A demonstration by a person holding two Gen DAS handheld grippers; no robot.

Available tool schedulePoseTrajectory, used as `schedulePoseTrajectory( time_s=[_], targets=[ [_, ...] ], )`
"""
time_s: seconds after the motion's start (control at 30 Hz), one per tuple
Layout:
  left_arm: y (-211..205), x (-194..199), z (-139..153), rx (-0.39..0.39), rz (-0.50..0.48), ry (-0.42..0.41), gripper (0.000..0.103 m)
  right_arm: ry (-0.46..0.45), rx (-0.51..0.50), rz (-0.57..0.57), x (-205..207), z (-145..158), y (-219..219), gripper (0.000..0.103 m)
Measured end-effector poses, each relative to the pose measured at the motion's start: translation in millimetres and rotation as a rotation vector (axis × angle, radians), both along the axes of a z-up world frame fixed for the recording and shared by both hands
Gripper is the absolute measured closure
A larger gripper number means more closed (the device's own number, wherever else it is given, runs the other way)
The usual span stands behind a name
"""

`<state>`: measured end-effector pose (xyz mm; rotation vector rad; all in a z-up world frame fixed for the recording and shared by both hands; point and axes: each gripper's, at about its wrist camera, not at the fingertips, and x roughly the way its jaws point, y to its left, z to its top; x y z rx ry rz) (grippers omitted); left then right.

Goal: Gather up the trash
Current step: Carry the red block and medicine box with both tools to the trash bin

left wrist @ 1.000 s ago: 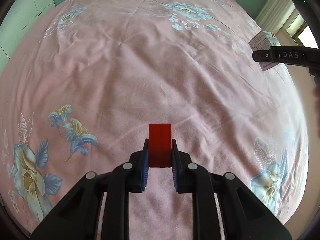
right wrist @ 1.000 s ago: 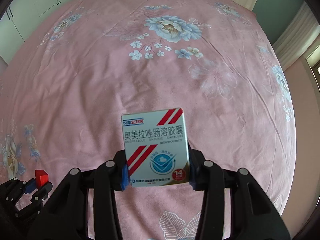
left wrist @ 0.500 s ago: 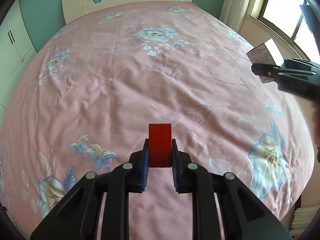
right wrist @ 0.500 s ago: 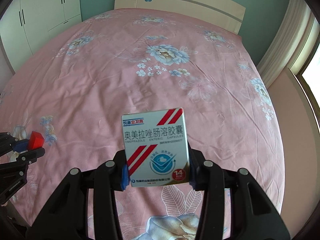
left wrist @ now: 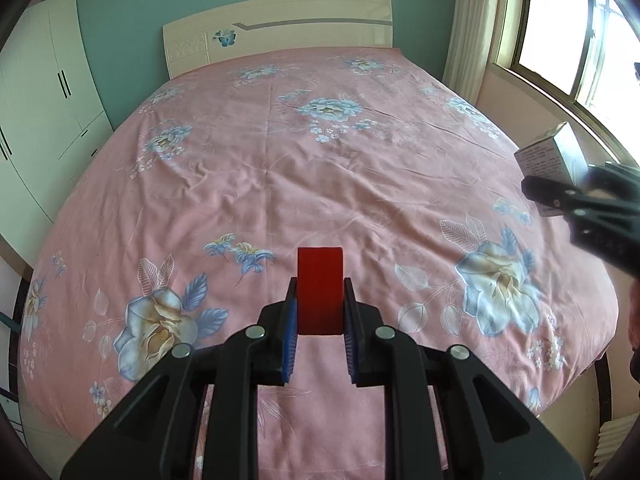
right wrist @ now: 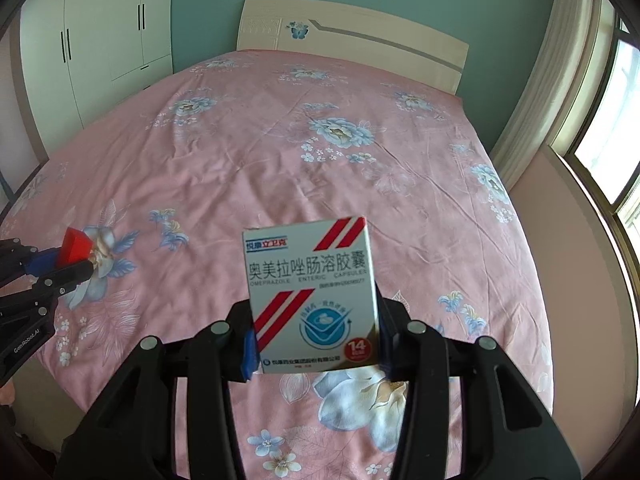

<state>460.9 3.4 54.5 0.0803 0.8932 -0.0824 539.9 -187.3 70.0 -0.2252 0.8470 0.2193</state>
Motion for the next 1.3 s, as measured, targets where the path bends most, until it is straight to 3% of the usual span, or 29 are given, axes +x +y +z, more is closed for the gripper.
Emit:
schedulePoseTrajectory(
  time_s=[0.23,0.5,0.7,1.0,1.3],
  targets=[
    [12.1,-106.1,72.1,0.038,0.036,-0.129,0.081,-0.087,0.013,0.025,-121.1,65.9,3.7,0.058],
    [21.8,-189.7,115.7,0.057,0.045,-0.206,0.081,-0.177,0.017,0.042,-229.1,122.8,-2.3,0.058],
    [18.7,-237.6,134.3,0.092,0.038,-0.262,0.081,-0.220,-0.004,0.047,-294.1,140.8,-8.0,0.058],
    [0.6,-277.9,117.0,0.166,-0.051,-0.272,0.081,-0.200,-0.032,0.107,-339.8,110.8,-13.5,0.058],
    [0.8,-280.4,26.7,0.165,-0.134,-0.122,0.081,-0.075,-0.024,0.167,-350.2,24.4,-5.0,0.058]
  ],
)
